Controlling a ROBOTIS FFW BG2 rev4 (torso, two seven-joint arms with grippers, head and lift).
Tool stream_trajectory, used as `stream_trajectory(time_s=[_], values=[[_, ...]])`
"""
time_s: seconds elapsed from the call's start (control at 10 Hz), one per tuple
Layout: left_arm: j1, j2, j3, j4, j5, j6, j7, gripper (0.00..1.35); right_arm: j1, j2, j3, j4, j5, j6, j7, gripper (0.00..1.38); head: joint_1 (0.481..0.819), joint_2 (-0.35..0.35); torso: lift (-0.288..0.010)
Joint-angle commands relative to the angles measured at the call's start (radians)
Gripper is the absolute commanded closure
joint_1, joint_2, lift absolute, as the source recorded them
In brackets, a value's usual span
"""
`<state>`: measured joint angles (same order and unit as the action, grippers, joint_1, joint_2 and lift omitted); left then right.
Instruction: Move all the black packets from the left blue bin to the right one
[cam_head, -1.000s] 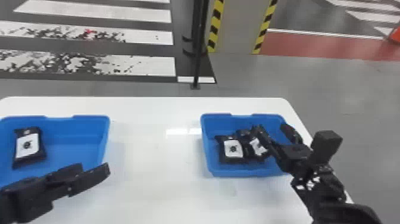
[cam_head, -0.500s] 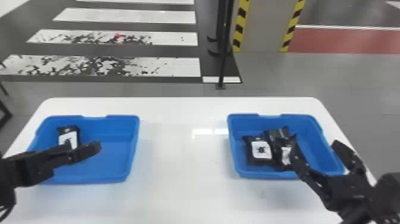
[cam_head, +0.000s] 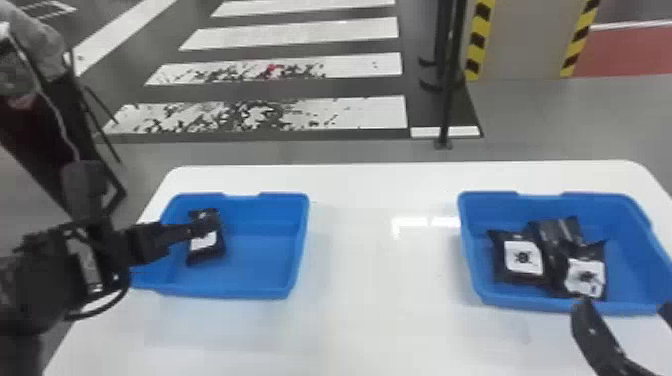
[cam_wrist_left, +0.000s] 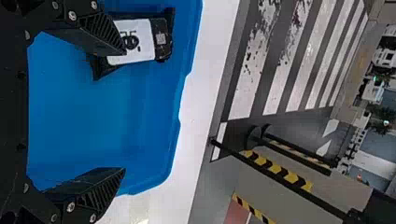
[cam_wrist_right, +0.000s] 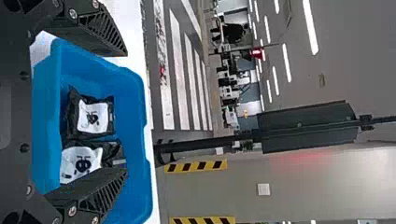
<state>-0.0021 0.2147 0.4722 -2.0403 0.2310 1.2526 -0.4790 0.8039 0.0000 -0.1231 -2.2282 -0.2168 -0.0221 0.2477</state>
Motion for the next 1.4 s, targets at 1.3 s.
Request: stream_trajectory(time_s=[1.3], values=[[-0.383, 0.045, -0.147, 0.635, -0.189, 0.004, 0.183, 0.31, 0.001, 0.001, 0.043, 0.033, -0.072, 0.047, 0.035, 0.16, 0.695, 0.271, -0.140]])
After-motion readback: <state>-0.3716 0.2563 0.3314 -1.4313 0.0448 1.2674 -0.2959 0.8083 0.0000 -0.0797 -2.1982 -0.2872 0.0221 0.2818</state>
